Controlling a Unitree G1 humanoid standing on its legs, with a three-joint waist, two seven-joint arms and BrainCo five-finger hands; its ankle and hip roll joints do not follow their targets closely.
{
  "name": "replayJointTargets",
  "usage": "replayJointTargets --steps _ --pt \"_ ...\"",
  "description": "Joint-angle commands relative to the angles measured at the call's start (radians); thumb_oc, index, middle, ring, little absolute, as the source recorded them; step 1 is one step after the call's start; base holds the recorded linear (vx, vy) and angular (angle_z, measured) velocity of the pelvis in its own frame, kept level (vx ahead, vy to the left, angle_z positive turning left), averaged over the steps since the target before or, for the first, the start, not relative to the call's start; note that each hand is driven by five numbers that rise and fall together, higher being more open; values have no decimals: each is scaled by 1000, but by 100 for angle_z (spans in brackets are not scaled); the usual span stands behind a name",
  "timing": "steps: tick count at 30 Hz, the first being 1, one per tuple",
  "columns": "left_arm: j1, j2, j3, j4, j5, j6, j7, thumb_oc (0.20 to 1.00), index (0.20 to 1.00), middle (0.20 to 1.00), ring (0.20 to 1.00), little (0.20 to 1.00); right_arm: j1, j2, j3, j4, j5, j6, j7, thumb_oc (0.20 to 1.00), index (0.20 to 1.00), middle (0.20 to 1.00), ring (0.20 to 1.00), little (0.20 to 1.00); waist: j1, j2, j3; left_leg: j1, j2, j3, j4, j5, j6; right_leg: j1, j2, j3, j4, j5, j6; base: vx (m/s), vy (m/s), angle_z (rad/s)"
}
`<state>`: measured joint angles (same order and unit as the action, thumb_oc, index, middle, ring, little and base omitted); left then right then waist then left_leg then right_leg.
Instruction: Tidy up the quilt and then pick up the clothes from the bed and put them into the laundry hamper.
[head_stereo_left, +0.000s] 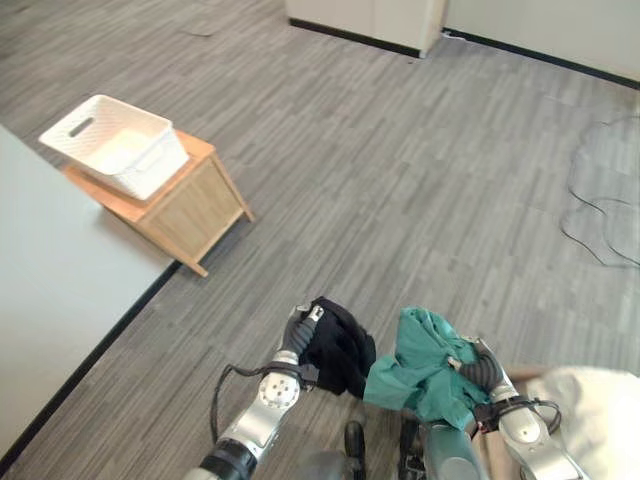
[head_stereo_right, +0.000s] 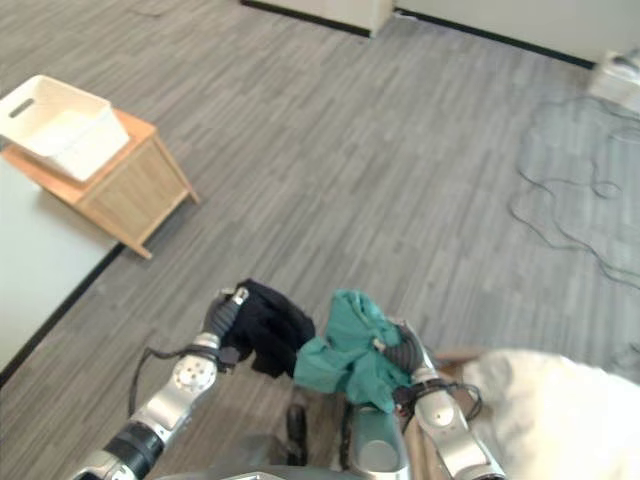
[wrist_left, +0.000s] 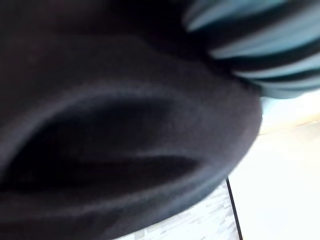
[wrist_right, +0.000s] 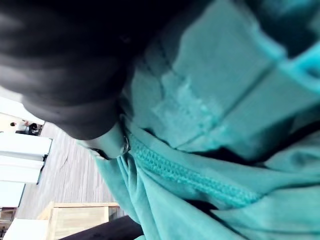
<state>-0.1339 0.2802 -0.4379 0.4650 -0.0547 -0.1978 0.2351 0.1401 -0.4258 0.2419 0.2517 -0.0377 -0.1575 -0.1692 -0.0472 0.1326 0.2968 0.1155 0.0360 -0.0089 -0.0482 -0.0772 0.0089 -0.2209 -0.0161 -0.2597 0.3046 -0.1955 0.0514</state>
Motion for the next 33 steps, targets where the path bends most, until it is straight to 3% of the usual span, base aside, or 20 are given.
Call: replayJointTargets --steps 1,4,5,7,8,10,13,15,16,17,18,19,22,25,26,27,28,29,31,33 --pt "23 10 18 -33 65 -62 -22 200 200 200 200 200 -16 -11 -13 -81 -38 -30 -5 200 200 200 200 200 -28 -65 -30 228 1 157 -39 -101 -89 6 -193 -50 -380 275 168 520 -142 -11" --pt "36 4 11 -20 67 -66 -33 200 200 200 200 200 0 -31 -17 -83 -62 -27 -4 200 200 200 200 200 -26 -67 -33 271 31 139 37 -59 -113 64 -174 -65 -379 297 150 731 -281 11" --pt "47 -3 13 -23 56 -72 -25 200 200 200 200 200 0 -28 -17 -78 -54 -30 -7 200 200 200 200 200 -36 -55 -36 261 63 136 164 19 -140 89 -152 -44 -370 307 126 473 -253 74" --pt "45 -14 14 -10 24 -66 -41 200 200 200 200 200 -10 -53 -20 -81 -35 -40 2 200 200 200 200 200 -18 -73 -33 111 117 141 554 177 -168 186 -123 -52 -385 286 63 613 -400 82" --pt "38 -9 10 -14 16 -64 -35 200 200 200 200 200 -27 -62 -20 -80 -24 -44 -7 200 200 200 200 200 0 -95 -14 -4 110 130 757 212 -156 242 -121 -65 -390 277 34 597 -459 34" --pt "33 1 17 -40 1 -63 -30 200 200 200 200 200 -63 -76 -13 -88 -12 -42 -13 200 200 200 200 200 46 -126 17 -111 137 164 891 176 -131 320 -108 -64 -392 225 9 574 -327 -21" --pt "45 0 32 -50 -3 -60 -28 200 200 200 200 200 -98 -74 13 -81 -11 -40 -7 200 200 200 200 200 100 -132 19 -210 133 230 749 105 -131 396 -99 -54 -392 153 22 619 -45 -51" --pt "75 1 37 -62 2 -59 -32 200 200 200 200 200 -101 -63 38 -71 -13 -46 2 200 200 200 200 200 132 -130 -6 -255 97 292 461 98 -103 440 -69 -33 -392 103 41 720 104 -39" --pt "87 0 41 -65 7 -57 -34 200 200 200 200 200 -103 -53 42 -64 -12 -48 4 200 200 200 200 200 142 -125 -20 -246 83 324 301 114 -98 462 -62 -32 -392 79 47 1020 174 -25" --pt "101 -5 44 -63 15 -51 -36 200 200 200 200 200 -111 -41 48 -48 -11 -51 -3 200 200 200 200 200 158 -107 -43 -253 94 406 96 172 -120 518 -29 -59 -392 31 56 719 130 -39" --pt "104 -4 44 -64 16 -50 -36 200 200 200 200 200 -112 -40 50 -44 -11 -53 -4 200 200 200 200 200 159 -110 -39 -228 81 426 44 211 -110 519 -34 -65 -392 35 57 799 112 -7" --pt "106 -11 45 -59 14 -46 -35 200 200 200 200 200 -114 -32 52 -40 -11 -51 -11 200 200 200 200 200 167 -110 -50 -244 97 472 -9 205 -117 554 -18 -81 -392 11 60 508 52 6" --pt "131 5 54 -65 0 -32 -36 200 200 200 200 200 -99 6 56 -27 -26 -45 -12 200 200 200 200 200 182 -144 -77 -208 50 465 -37 194 -66 610 -29 -107 -310 43 96 769 95 45" --pt "125 15 46 -66 1 -25 -40 200 200 200 200 200 -82 26 56 -29 -41 -41 -9 200 200 200 200 200 187 -173 -69 -130 -15 448 -31 143 -2 514 -106 -92 88 209 210 688 195 101" --pt "120 29 44 -72 10 -19 -34 200 200 200 200 200 -86 31 60 -33 -35 -41 -9 200 200 200 200 200 174 -168 -63 -77 -15 443 -32 115 9 454 -119 -80 242 286 210 492 90 53" --pt "120 30 47 -73 10 -18 -33 200 200 200 200 200 -89 32 62 -33 -35 -41 -9 200 200 200 200 200 177 -162 -63 -86 -2 460 -30 132 13 444 -111 -82 242 297 210 463 115 66" --pt "118 37 47 -76 15 -22 -27 200 200 200 200 200 -77 33 52 -43 -34 -39 -5 200 200 200 200 200 157 -142 -56 -43 5 434 -35 109 23 364 -144 -70 352 294 210 778 80 66" --pt "105 50 42 -84 26 -20 -26 200 200 200 200 200 -59 24 39 -66 -37 -40 1 200 200 200 200 200 110 -109 -39 46 7 378 -39 50 14 241 -188 -100 321 236 186 827 92 53" --pt "107 51 41 -91 23 -22 -30 200 200 200 200 200 -49 18 39 -75 -38 -41 5 200 200 200 200 200 79 -99 -30 69 6 349 -39 40 4 212 -185 -115 277 222 174 629 -32 113" --pt "111 51 39 -97 23 -24 -38 200 200 200 200 200 -39 17 34 -77 -34 -40 10 200 200 200 200 200 53 -101 -29 120 1 311 -39 2 -21 177 -203 -120 49 190 147 665 -194 139"
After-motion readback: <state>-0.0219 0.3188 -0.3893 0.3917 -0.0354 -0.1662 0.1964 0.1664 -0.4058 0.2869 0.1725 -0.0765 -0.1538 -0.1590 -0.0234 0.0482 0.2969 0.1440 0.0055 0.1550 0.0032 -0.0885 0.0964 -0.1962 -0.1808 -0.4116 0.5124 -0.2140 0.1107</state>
